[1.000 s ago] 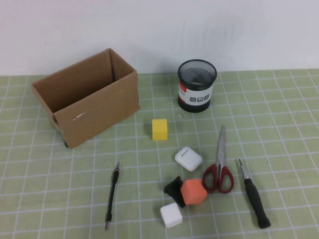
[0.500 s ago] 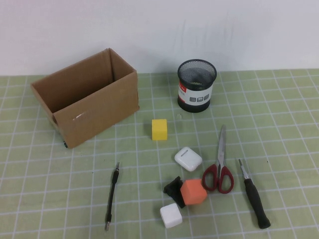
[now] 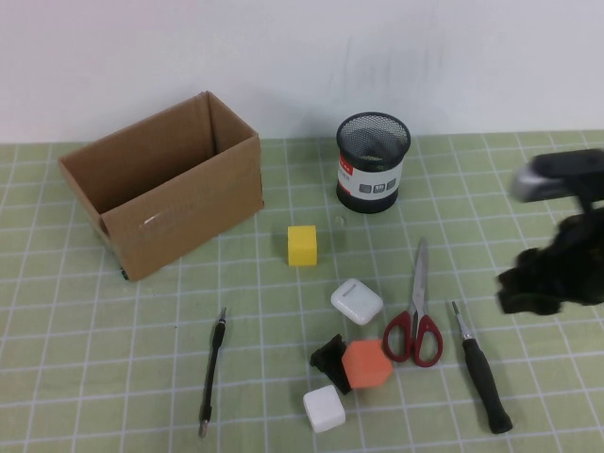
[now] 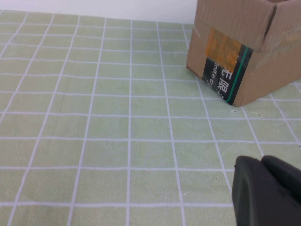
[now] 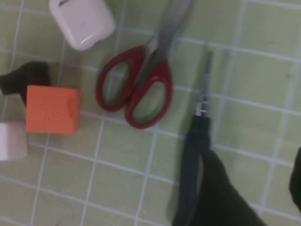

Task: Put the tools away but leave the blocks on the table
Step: Pick up the black Screwdriver from the table

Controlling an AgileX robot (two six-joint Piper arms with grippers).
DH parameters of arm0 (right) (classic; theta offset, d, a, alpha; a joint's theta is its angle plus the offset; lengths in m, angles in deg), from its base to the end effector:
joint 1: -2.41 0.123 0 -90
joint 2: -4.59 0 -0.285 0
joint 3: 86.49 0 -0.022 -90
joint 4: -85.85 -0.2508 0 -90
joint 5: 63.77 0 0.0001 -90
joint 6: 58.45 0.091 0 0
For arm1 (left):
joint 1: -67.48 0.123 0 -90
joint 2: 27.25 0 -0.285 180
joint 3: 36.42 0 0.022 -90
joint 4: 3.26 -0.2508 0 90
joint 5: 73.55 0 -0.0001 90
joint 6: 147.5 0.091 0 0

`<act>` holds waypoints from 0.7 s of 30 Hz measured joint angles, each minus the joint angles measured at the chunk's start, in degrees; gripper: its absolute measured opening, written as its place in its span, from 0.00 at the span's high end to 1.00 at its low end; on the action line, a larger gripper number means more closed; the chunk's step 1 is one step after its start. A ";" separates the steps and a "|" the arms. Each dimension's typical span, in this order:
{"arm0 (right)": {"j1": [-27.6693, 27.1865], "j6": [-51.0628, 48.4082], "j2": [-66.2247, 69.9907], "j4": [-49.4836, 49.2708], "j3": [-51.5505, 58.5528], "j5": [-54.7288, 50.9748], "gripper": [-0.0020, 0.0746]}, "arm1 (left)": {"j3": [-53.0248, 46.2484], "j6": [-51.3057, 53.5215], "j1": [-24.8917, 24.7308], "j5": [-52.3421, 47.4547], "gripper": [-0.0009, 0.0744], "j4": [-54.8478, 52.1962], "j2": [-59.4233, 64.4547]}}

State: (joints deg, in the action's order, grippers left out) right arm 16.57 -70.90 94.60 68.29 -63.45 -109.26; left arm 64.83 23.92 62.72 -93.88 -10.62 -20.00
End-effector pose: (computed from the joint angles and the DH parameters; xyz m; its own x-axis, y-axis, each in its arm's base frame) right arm 0.2607 0.0860 0.2481 -0.8940 -0.2245 -0.3877 -0.3189 0.9267 0.1987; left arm 0.0534 -0.0004 0.1730 -0.2787 -0.0061 -0.9604 0.0322 0.9994 -0.0157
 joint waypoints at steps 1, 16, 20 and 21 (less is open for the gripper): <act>0.82 0.00 1.23 0.27 -0.55 0.00 0.60 | 0.00 0.00 0.00 0.00 1.00 0.00 0.00; 6.54 9.85 16.73 6.57 -3.38 0.89 0.58 | 0.00 0.00 0.00 0.00 1.00 0.00 0.00; 6.54 9.85 18.17 6.19 -3.38 1.17 0.58 | 0.00 0.00 0.00 0.00 1.00 0.00 0.00; 6.54 9.91 18.44 6.19 -3.47 1.30 0.58 | 0.00 0.00 0.00 0.00 1.00 0.00 0.00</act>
State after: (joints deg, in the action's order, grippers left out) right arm 23.11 -60.99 113.04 74.48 -66.92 -107.96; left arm 64.83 23.92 62.72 -93.88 -10.62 -20.00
